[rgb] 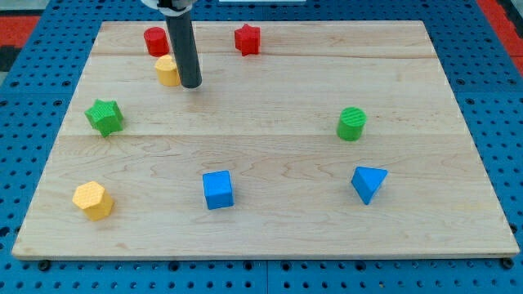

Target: Slide the green circle to the bottom side of the red star

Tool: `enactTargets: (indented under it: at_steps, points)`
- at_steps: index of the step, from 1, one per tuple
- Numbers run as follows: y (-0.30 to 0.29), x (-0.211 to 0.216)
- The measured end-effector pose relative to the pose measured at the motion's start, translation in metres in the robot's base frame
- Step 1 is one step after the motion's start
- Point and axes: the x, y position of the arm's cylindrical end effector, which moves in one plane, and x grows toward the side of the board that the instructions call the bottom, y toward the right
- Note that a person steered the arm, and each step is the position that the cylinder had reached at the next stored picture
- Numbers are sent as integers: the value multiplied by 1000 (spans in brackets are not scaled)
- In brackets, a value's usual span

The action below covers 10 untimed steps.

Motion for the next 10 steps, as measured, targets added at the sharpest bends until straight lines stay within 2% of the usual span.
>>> enactTargets:
  at_steps: [1,2,3,5,6,7,8,9,10]
  points:
    - [-12,-10]
    - [-48,-8]
    - [-47,-8]
    - [102,49]
    - [119,94]
    - [187,116]
    - [268,123]
    - [276,91]
    - [250,62]
